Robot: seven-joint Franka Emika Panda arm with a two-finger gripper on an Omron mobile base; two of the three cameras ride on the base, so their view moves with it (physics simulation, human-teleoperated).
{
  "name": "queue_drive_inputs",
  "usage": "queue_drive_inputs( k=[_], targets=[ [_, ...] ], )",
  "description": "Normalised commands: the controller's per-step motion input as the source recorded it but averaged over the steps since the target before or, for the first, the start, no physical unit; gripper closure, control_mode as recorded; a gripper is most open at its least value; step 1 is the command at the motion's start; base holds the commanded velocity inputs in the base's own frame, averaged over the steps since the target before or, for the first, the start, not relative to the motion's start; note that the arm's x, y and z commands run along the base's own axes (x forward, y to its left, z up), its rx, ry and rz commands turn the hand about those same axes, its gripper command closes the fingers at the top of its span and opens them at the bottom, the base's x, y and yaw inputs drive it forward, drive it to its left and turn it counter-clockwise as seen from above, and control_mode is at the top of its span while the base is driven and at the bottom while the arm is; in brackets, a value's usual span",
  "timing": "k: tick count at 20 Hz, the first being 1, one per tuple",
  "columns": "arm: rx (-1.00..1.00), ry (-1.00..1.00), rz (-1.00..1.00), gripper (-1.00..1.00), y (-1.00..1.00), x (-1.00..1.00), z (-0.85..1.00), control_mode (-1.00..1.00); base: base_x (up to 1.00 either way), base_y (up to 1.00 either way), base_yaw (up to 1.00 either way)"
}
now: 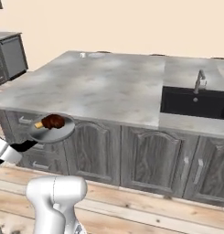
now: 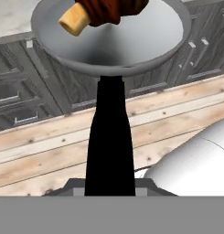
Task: Pick up the pan with the steak in it and place it on the dining table. Then place the steak on the plate.
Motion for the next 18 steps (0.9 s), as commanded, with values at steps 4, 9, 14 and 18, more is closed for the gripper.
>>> queue_drive_inputs(
  k=[4, 9, 14, 18],
  targets=[
    [0.00, 0.00, 0.00, 1.00, 0.00, 0.00, 0.00, 1.00, 0.12, 1.00, 0.09],
    [0.00, 0.00, 0.00, 1.00, 0.00, 0.00, 0.00, 1.00, 0.14, 1.00, 0.08],
    [0.00, 0.00, 0.00, 1.00, 0.00, 0.00, 0.00, 1.00, 0.14, 1.00, 0.07],
    [0.00, 0.00, 0.00, 1.00, 0.00, 0.00, 0.00, 1.00, 0.14, 1.00, 0.05]
  ],
)
